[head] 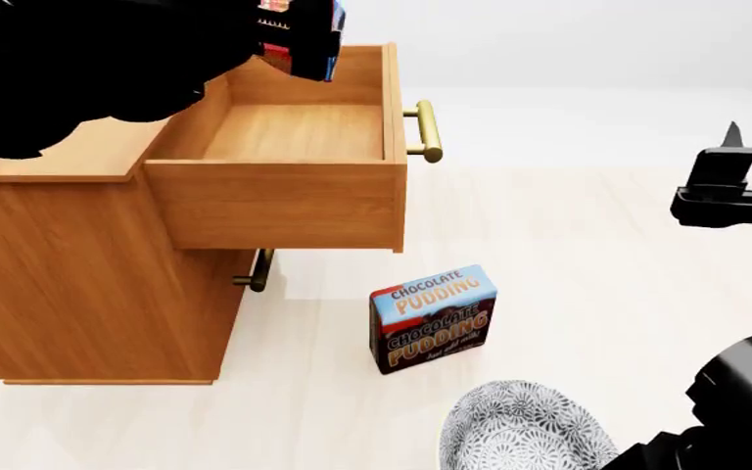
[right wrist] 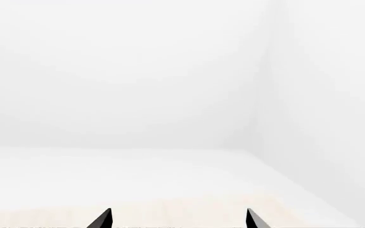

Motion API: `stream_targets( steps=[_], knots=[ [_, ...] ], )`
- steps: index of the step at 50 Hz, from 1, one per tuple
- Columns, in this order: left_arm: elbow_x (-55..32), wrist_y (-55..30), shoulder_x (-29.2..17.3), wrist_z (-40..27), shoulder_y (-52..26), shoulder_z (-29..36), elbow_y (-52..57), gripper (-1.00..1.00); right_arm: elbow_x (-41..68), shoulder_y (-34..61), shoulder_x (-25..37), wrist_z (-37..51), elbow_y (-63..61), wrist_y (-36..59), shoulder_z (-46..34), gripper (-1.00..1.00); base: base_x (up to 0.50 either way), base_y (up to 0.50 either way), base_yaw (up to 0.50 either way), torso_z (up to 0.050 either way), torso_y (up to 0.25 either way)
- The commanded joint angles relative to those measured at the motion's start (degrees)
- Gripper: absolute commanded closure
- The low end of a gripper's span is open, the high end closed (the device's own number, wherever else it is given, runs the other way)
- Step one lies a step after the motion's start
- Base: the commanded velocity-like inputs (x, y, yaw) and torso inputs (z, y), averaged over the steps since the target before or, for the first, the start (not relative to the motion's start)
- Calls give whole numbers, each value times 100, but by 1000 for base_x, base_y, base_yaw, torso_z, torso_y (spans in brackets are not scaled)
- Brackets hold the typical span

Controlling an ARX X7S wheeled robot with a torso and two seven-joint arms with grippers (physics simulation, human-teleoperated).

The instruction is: Put the butter at the front in the top drawer of the cabinet and close it.

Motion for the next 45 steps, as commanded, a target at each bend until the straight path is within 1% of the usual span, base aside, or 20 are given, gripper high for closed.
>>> stream_targets(
  steps=[1,14,26,34,45],
  knots=[
    [394,89,331,256,-97,-48,-776,100,84,-45,39,63,-2,35,-5,-100,0,0,0,0,0],
    [600,144,723,602,-89,82,-1638,100,240,-150,52,164,-35,18,99,-100,0,0,0,1,2],
    [665,166,1021,814,-59,121,-2206,100,338,-220,93,222,-82,15,168,-100,0,0,0,0,2],
    [674,182,1257,1105,-42,120,-2736,100,363,-253,123,224,-120,51,167,-100,0,0,0,0,1],
    [653,198,1460,1267,-5,87,-3185,100,428,-309,127,287,-129,38,173,-100,0,0,0,1,1]
  ],
)
